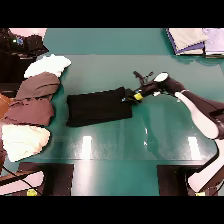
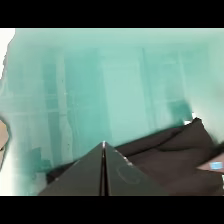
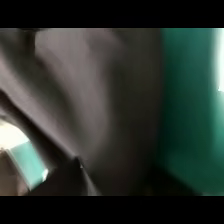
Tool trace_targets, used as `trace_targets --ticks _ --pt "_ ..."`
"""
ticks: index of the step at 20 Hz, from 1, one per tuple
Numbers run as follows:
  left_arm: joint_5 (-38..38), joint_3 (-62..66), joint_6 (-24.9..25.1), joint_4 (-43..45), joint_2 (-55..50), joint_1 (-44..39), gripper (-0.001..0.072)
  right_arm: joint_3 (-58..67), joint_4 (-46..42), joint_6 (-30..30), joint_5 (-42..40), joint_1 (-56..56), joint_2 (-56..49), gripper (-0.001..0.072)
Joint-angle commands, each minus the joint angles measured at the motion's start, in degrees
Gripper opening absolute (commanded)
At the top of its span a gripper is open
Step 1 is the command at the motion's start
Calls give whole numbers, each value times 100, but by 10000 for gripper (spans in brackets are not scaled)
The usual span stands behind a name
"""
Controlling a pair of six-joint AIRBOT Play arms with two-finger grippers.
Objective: Fold the shirts.
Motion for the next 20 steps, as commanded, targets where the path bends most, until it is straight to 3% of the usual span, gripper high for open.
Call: trace_targets --ticks 1,2,6,9,15,20 --pt "-90 0 -2 -90 -4 4 24 817 74 -7 2 487 -509 45" --pt "-125 0 -2 -96 -4 -42 24 951 61 -9 -4 507 -535 15" --pt "-127 0 4 24 -4 -599 24 1143 2 -2 11 61 -251 15" --pt "-125 0 149 31 -4 -1069 24 839 -603 173 -2 -791 487 15" --pt "-103 0 149 26 -4 -1246 25 -780 -1655 317 -79 -3733 2559 15" --pt "153 0 101 20 -4 -1246 25 -1910 -1727 391 -367 -6561 3762 15"
